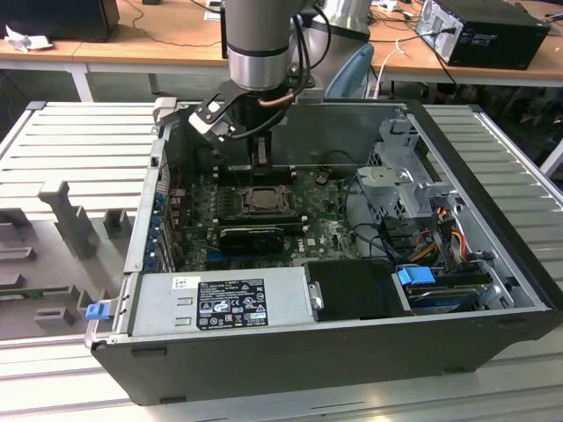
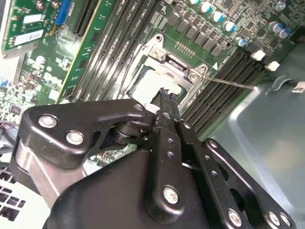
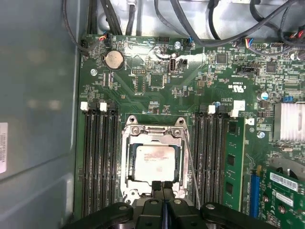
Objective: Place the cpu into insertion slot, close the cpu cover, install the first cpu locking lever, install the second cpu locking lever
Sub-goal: 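Install the first cpu locking lever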
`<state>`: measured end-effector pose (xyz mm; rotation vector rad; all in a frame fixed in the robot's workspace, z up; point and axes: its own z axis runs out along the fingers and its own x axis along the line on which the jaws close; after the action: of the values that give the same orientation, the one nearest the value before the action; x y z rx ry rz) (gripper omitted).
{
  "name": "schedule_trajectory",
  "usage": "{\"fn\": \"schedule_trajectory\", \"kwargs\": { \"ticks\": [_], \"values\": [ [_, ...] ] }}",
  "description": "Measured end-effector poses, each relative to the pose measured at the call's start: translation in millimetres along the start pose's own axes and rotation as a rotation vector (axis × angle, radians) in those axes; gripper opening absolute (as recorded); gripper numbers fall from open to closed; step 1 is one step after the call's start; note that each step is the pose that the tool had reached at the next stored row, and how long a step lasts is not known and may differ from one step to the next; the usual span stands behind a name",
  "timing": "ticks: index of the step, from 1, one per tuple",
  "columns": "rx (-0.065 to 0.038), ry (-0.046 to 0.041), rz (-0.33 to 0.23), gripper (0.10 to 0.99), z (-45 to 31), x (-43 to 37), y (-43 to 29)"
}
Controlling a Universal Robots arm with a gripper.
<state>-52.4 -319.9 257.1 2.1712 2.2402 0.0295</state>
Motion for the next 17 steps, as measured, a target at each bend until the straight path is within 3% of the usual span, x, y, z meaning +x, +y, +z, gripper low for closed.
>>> {"fn": "schedule_trajectory", "kwargs": {
  "ticks": [3,6,8,14,17],
  "values": [
    [-0.003,-0.0022,0.000,0.106,-12.2,0.0,0.2],
    [-0.003,-0.0023,0.000,0.106,-17.5,0.0,0.3],
    [-0.004,-0.0023,0.000,0.106,-26.1,0.0,0.0],
    [-0.007,-0.0022,-0.003,0.106,-29.9,-0.2,-1.0],
    [-0.007,-0.0008,-0.053,0.106,-30.0,-0.2,-1.1]
  ]
}}
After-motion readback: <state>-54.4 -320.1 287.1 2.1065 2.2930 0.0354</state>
